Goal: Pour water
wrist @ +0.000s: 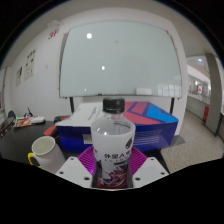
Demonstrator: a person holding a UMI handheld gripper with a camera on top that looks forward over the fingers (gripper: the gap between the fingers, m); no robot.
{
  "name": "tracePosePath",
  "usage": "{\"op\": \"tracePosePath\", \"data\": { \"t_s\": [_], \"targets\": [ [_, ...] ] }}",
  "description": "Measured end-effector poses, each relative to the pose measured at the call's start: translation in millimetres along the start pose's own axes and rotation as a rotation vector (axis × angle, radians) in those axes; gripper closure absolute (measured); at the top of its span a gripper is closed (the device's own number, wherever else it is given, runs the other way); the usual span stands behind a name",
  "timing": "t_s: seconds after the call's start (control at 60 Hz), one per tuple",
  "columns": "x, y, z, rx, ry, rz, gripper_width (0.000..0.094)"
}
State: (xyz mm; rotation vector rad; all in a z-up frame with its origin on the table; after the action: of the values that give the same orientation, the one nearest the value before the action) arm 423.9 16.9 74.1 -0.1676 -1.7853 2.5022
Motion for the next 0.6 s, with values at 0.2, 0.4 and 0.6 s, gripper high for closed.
{"op": "tracePosePath", "data": {
  "t_s": [0.2,0.4,0.6],
  "targets": [
    [0.5,1.9,2.2,-0.029,0.003,0.049,0.0428],
    [-7.6,5.1,17.0,0.073,0.048,0.025,0.0112],
    [-7.4,-8.6,81.1,0.091,0.094,0.050,0.0095]
  ]
}}
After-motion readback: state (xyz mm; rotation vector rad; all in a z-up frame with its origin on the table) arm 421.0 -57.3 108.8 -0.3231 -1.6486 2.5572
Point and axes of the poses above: the point between the fingertips, and its own axes, seen from behind it with the camera up: x to the left, y down, z backward, against the way the camera looks, the point moved 3 cm from there along z, backward, against the way the camera looks, and after that the axes turned 10 degrees about y, right-handed, at the moved point
